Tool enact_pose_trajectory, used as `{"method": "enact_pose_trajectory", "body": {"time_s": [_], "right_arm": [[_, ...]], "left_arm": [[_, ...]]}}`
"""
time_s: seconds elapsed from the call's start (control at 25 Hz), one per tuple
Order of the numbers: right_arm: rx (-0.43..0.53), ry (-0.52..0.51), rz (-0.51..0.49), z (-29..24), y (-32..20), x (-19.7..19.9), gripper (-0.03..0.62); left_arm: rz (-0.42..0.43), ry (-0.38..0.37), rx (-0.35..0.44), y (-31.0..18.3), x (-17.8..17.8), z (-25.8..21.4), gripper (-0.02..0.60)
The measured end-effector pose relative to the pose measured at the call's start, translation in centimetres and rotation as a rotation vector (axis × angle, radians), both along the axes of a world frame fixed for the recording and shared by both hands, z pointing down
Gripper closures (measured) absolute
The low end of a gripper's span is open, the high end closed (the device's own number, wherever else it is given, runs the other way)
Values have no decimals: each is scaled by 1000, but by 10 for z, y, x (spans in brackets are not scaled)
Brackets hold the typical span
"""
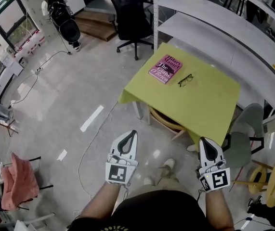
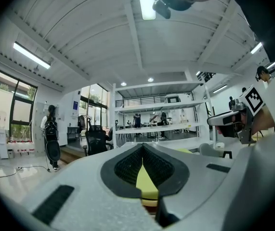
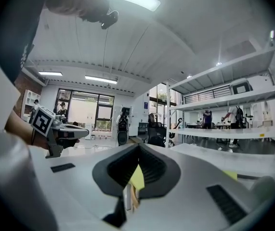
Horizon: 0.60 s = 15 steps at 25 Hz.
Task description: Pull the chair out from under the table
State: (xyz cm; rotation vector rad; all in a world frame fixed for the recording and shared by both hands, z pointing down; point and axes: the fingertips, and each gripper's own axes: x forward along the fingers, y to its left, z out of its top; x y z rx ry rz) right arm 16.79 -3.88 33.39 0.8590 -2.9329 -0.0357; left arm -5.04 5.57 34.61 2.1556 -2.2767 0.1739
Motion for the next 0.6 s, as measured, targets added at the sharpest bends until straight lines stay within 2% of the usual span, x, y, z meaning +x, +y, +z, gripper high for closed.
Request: {"method": "enact_pose_trajectory", "body": {"time_s": [0.28, 0.48, 0.6], "right_arm": [[-9, 14, -11, 5, -24, -11, 588], [-25, 15, 0, 12, -47, -11, 588], [-36, 25, 0, 20, -60, -11, 588]], "left_arm": [[9, -18, -20, -31, -11, 10, 572], [17, 7, -53, -55, -11, 23, 572], [34, -23, -73, -70, -12, 34, 572]]}}
